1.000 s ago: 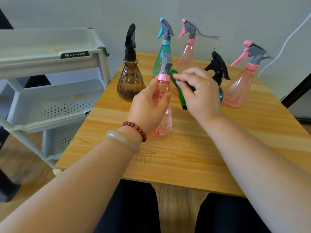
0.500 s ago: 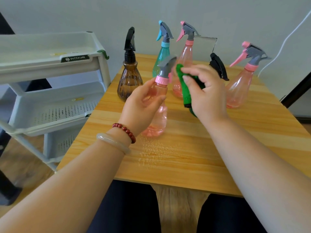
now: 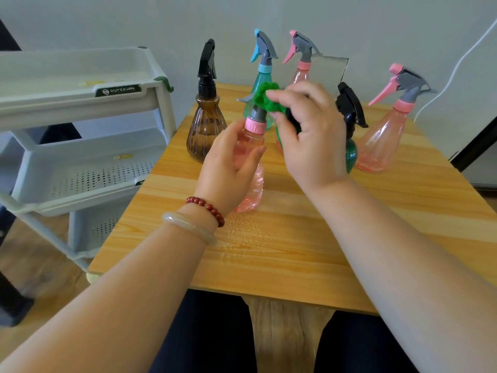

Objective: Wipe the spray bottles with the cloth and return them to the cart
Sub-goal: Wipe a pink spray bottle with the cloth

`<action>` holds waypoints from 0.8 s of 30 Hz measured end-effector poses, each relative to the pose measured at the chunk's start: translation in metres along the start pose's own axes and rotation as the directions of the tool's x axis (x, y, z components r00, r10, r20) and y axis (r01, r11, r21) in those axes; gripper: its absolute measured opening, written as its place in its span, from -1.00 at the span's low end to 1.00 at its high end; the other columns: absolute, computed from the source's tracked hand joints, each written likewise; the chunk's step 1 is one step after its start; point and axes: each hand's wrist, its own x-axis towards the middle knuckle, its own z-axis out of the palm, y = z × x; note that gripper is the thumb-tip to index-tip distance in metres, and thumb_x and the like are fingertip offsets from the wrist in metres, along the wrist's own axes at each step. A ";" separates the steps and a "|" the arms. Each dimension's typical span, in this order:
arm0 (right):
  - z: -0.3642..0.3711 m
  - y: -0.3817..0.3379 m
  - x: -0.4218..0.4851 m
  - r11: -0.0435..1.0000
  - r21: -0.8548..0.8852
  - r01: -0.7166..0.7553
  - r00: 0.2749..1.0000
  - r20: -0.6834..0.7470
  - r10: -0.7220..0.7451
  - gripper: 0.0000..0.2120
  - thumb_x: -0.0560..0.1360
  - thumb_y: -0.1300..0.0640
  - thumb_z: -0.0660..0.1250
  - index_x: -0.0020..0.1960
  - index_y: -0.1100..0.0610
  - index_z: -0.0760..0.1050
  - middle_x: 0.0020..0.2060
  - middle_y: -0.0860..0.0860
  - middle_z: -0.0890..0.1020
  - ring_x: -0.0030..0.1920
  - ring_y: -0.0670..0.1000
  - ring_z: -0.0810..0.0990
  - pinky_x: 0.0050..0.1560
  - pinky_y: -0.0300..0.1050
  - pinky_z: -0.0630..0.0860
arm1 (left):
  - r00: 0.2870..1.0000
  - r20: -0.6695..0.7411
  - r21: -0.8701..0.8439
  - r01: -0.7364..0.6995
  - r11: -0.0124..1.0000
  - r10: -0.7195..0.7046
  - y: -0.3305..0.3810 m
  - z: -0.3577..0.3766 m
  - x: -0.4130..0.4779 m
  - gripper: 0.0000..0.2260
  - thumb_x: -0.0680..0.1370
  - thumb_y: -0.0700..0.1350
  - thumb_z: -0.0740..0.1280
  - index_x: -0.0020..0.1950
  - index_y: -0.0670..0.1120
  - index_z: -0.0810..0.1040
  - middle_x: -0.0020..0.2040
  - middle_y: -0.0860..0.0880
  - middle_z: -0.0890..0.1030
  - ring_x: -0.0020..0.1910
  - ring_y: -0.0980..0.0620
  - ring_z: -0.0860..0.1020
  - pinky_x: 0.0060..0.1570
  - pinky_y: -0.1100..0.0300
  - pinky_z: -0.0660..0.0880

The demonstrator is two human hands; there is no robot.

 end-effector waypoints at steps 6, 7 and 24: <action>0.001 0.005 0.005 0.993 -0.070 0.093 0.996 -0.002 -0.093 -0.82 0.50 0.32 0.33 0.03 0.25 0.66 -0.10 0.12 0.66 -0.03 0.03 0.50 0.06 -0.24 0.33 | 1.000 0.017 -0.017 -0.004 1.000 0.004 -0.001 -0.001 0.001 -0.67 0.61 -0.11 0.32 0.38 -0.05 0.45 0.09 0.01 0.57 0.01 0.23 0.53 0.03 0.45 0.43; 0.001 0.005 0.007 0.994 -0.082 0.078 0.996 -0.025 -0.080 -0.82 0.50 0.31 0.32 0.03 0.25 0.67 -0.10 0.11 0.66 -0.02 0.03 0.48 0.05 -0.24 0.32 | 1.000 0.020 -0.023 0.000 1.000 0.000 0.000 -0.001 0.001 -0.66 0.61 -0.12 0.32 0.39 -0.02 0.43 0.09 0.01 0.57 0.01 0.24 0.53 0.02 0.47 0.42; 0.004 0.005 0.003 0.985 -0.129 0.117 0.993 0.042 -0.112 -0.86 0.47 0.36 0.33 -0.03 0.25 0.65 -0.12 0.13 0.65 -0.09 0.20 0.56 -0.01 -0.19 0.32 | 1.000 -0.011 0.007 -0.020 1.000 0.020 -0.004 0.000 0.002 -0.70 0.62 -0.11 0.30 0.35 -0.07 0.47 -0.02 0.08 0.56 -0.07 0.34 0.51 -0.05 0.53 0.37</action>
